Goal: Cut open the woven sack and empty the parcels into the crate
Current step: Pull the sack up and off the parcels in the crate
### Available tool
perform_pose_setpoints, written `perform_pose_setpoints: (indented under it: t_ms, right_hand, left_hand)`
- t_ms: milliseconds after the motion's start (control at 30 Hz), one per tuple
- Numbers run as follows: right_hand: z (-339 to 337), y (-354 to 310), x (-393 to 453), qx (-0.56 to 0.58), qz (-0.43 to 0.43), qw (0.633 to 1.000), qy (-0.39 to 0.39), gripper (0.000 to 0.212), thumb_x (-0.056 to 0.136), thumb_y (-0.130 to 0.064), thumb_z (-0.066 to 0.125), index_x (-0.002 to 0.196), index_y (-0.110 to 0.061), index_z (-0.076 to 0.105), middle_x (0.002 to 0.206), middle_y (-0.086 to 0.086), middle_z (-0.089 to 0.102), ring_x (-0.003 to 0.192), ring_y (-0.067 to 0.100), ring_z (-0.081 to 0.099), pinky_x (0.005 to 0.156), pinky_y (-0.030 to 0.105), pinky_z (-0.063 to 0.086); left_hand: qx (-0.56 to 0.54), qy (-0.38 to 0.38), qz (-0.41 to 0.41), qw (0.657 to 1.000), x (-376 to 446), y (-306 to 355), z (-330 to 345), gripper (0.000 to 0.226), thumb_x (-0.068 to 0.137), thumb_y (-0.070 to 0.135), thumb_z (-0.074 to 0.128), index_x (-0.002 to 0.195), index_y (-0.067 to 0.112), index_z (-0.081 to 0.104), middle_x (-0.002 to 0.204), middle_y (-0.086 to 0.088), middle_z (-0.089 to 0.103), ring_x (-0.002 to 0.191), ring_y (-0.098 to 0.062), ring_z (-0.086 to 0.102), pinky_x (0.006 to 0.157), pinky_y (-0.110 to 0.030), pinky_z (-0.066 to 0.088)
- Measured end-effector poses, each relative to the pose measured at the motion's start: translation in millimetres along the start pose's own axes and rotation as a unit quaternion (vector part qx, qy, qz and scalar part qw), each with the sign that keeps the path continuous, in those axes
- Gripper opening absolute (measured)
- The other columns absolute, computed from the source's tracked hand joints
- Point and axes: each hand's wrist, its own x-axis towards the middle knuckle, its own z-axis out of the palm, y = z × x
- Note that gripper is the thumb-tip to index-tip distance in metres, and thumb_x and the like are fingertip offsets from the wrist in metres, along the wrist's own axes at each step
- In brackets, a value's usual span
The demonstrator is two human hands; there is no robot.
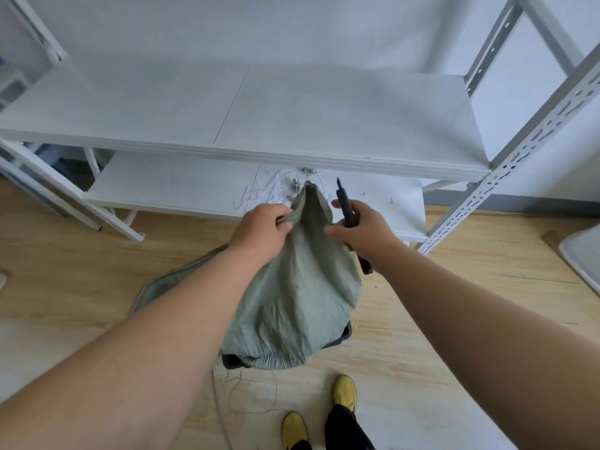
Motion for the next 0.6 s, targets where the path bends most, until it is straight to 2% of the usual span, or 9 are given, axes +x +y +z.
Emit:
perform_pose_setpoints:
  t_ms: [100, 200, 300, 367, 400, 467, 500, 533, 600]
  right_hand:
    - [31, 3, -8, 0.071, 0.018, 0.996, -0.042, 0.04, 0.074, -0.013, 0.08, 0.11, -0.018, 0.062, 0.072, -0.004, 0.058, 0.058, 0.009, 0.052, 0.058, 0.023, 0.044]
    - [43, 5, -7, 0.038, 0.043, 0.998, -0.005, 0.032, 0.074, -0.022, 0.081, 0.102, -0.015, 0.066, 0.074, -0.004, 0.061, 0.065, 0.012, 0.057, 0.063, 0.028, 0.047]
    - [40, 0, 0, 0.011, 0.048, 0.998, 0.048, 0.024, 0.079, -0.026, 0.076, 0.099, -0.018, 0.066, 0.086, 0.002, 0.067, 0.082, 0.021, 0.063, 0.077, 0.035, 0.051]
    - [34, -9, 4, -0.012, 0.028, 0.996, 0.087, 0.023, 0.082, -0.026, 0.073, 0.101, -0.016, 0.066, 0.088, 0.005, 0.065, 0.082, 0.022, 0.06, 0.075, 0.034, 0.048]
    - [31, -14, 6, -0.014, 0.008, 0.993, 0.116, 0.02, 0.083, -0.025, 0.071, 0.1, -0.017, 0.065, 0.088, 0.006, 0.065, 0.08, 0.021, 0.058, 0.072, 0.032, 0.046]
    - [28, -16, 8, -0.006, -0.038, 0.984, 0.171, 0.013, 0.085, -0.025, 0.068, 0.094, -0.018, 0.062, 0.088, 0.005, 0.064, 0.077, 0.02, 0.056, 0.067, 0.03, 0.043]
    - [27, -17, 8, -0.02, -0.048, 0.984, 0.171, 0.011, 0.086, -0.026, 0.067, 0.09, -0.019, 0.061, 0.086, 0.004, 0.063, 0.075, 0.02, 0.055, 0.064, 0.03, 0.041]
    - [28, -16, 7, -0.08, -0.056, 0.987, 0.131, 0.011, 0.085, -0.026, 0.068, 0.088, -0.019, 0.06, 0.082, 0.003, 0.062, 0.073, 0.02, 0.054, 0.06, 0.029, 0.039]
    - [30, -12, 4, -0.226, -0.06, 0.972, 0.012, 0.011, 0.083, -0.025, 0.069, 0.083, -0.02, 0.059, 0.072, 0.0, 0.058, 0.073, 0.022, 0.054, 0.054, 0.026, 0.035]
  left_hand:
    - [-0.063, -0.065, 0.015, 0.996, -4, 9, 11, 0.035, 0.094, 0.009, 0.055, 0.126, 0.019, 0.063, 0.129, 0.0, 0.062, 0.121, -0.019, 0.055, 0.105, -0.034, 0.041]
    - [-0.077, -0.107, 0.04, 0.99, -9, 1, 3, 0.042, 0.091, 0.003, 0.057, 0.128, 0.021, 0.061, 0.133, -0.001, 0.059, 0.125, -0.018, 0.053, 0.109, -0.031, 0.037]
    - [0.04, -0.074, 0.001, 0.996, -19, -28, -4, 0.046, 0.079, 0.021, 0.071, 0.119, 0.038, 0.056, 0.12, 0.007, 0.063, 0.113, -0.019, 0.058, 0.101, -0.042, 0.043]
    - [0.202, -0.077, -0.09, 0.972, -27, -50, -16, 0.029, 0.083, 0.02, 0.065, 0.11, 0.029, 0.057, 0.114, 0.004, 0.063, 0.106, -0.024, 0.059, 0.093, -0.041, 0.045]
    - [0.242, -0.069, -0.131, 0.959, -29, -59, -25, 0.018, 0.087, 0.018, 0.06, 0.104, 0.023, 0.06, 0.11, -0.001, 0.063, 0.102, -0.028, 0.06, 0.087, -0.039, 0.047]
    - [0.245, 0.018, -0.153, 0.957, -29, -68, -40, 0.012, 0.09, 0.02, 0.056, 0.099, 0.019, 0.064, 0.102, -0.005, 0.063, 0.097, -0.031, 0.061, 0.076, -0.035, 0.048]
    - [0.226, 0.067, -0.126, 0.964, -27, -69, -43, 0.01, 0.091, 0.02, 0.055, 0.098, 0.019, 0.063, 0.099, -0.005, 0.062, 0.096, -0.031, 0.061, 0.072, -0.034, 0.046]
    - [0.203, 0.07, -0.09, 0.973, -25, -66, -46, 0.008, 0.092, 0.019, 0.056, 0.096, 0.019, 0.063, 0.096, -0.004, 0.06, 0.094, -0.03, 0.06, 0.069, -0.031, 0.044]
    - [0.192, -0.045, -0.039, 0.98, -27, -55, -48, 0.004, 0.091, 0.018, 0.06, 0.092, 0.019, 0.063, 0.09, -0.002, 0.058, 0.093, -0.027, 0.06, 0.069, -0.027, 0.038]
